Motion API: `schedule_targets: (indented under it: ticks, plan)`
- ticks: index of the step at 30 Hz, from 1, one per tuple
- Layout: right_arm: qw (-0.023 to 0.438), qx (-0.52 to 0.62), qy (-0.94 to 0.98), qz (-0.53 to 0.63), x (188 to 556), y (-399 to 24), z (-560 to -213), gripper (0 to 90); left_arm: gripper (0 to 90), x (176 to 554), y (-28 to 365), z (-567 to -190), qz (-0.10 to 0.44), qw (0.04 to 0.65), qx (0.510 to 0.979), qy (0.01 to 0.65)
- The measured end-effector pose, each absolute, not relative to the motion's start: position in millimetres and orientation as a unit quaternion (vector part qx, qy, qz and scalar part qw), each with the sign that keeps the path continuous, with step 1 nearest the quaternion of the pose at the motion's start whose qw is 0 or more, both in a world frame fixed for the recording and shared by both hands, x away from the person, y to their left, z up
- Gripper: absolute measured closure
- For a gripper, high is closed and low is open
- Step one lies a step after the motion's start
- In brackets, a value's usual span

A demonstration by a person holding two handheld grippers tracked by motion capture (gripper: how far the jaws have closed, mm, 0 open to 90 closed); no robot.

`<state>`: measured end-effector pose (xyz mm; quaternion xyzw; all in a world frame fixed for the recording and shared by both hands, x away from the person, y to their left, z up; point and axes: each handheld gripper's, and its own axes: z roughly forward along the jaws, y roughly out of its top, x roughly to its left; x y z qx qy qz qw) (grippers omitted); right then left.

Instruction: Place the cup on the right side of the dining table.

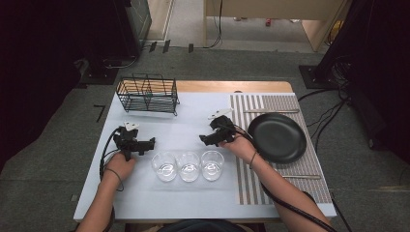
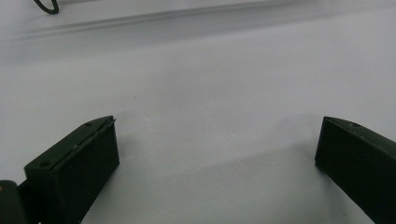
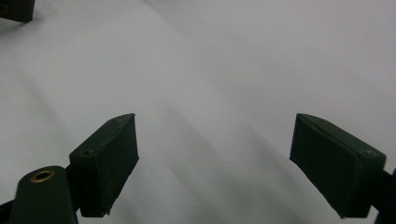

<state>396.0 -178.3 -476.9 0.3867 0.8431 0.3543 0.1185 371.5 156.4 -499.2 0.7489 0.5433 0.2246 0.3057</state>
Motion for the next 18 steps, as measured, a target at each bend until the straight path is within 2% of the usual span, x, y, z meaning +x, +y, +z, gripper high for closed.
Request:
schedule_targets:
  ticks: [18]
  plan:
    - [0.112, 0.378, 0.844, 0.363, 390.9, -177.8, -471.1, 15.8, 0.0, 371.5, 156.4, -499.2, 0.225, 0.306, 0.749, 0.543]
